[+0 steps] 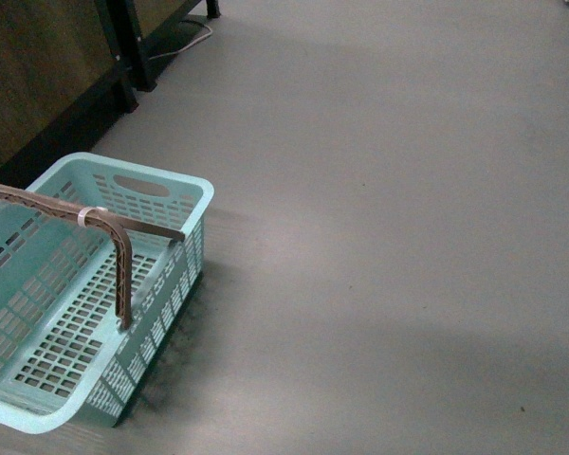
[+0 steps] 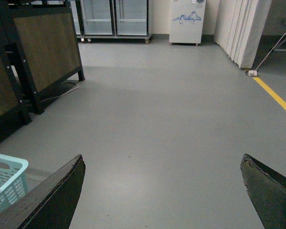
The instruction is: Pick mango and avocado into basket
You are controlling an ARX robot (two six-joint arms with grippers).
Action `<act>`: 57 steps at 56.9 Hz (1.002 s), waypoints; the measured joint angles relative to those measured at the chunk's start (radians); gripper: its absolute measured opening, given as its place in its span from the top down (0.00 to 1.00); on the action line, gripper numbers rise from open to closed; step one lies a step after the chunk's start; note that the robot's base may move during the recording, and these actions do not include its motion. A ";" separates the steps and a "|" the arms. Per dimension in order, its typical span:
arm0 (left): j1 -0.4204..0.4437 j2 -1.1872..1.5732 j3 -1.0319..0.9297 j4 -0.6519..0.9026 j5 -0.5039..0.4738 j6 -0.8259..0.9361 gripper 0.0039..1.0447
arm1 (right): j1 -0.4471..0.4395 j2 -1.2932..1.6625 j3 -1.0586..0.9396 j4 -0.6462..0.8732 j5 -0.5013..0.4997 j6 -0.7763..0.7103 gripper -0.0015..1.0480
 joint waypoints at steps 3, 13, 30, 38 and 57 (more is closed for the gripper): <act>0.000 0.000 0.000 0.000 0.000 0.000 0.07 | 0.000 0.000 0.000 0.000 0.000 0.000 0.07; 0.000 0.000 0.000 0.000 0.000 0.000 0.07 | 0.000 0.000 0.000 0.000 0.000 0.000 0.07; 0.000 0.000 0.000 0.000 0.000 0.000 0.07 | 0.000 0.000 0.000 0.000 0.000 0.000 0.07; -0.043 0.223 0.121 -0.276 -0.173 -0.418 0.07 | 0.000 0.000 0.000 0.000 0.000 0.000 0.07; 0.313 0.972 0.205 0.322 0.134 -0.910 0.07 | 0.000 0.000 0.000 0.000 0.000 0.000 0.07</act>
